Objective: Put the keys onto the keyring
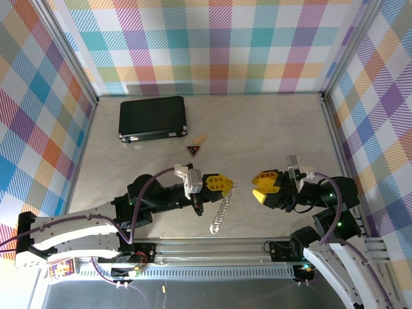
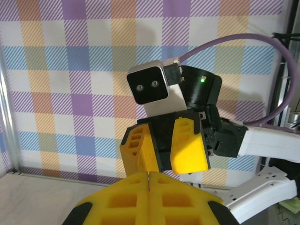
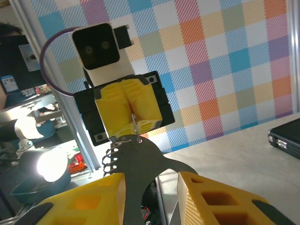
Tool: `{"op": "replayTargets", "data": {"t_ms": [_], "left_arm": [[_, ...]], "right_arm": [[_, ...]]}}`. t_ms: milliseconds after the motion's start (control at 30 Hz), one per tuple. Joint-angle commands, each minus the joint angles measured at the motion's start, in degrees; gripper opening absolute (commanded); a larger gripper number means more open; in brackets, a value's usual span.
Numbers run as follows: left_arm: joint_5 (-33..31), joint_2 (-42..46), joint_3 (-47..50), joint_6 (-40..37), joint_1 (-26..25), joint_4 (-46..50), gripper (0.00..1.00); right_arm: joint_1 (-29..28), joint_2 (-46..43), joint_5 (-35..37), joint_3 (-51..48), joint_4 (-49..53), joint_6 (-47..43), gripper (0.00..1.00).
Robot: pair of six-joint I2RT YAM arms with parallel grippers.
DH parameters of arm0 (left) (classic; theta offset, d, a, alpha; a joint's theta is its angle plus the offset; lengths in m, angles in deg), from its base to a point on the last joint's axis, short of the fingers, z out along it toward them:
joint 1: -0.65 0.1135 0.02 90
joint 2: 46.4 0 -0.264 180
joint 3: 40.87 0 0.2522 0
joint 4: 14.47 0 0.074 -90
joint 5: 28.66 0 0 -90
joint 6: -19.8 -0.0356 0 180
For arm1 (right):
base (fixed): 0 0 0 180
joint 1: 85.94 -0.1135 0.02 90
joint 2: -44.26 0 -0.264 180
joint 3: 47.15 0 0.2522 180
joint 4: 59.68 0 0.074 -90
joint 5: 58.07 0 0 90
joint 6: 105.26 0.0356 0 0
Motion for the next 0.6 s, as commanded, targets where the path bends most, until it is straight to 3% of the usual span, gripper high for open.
{"op": "replayTargets", "data": {"t_ms": [0,300,567], "left_arm": [[2.01,0.19,1.0,1.92,-0.45,-7.06,0.0],[0.74,0.45,2.68,1.9,-0.37,-7.52,0.0],[0.69,1.2,3.46,1.88,-0.43,-7.03,0.0]], "right_arm": [[-2.41,0.98,1.29,2.16,-2.49,-1.97,0.35],[-10.83,3.7,6.24,2.03,-4.07,-4.1,0.34],[-17.71,6.84,12.45,2.67,-3.6,-7.7,0.28]]}}
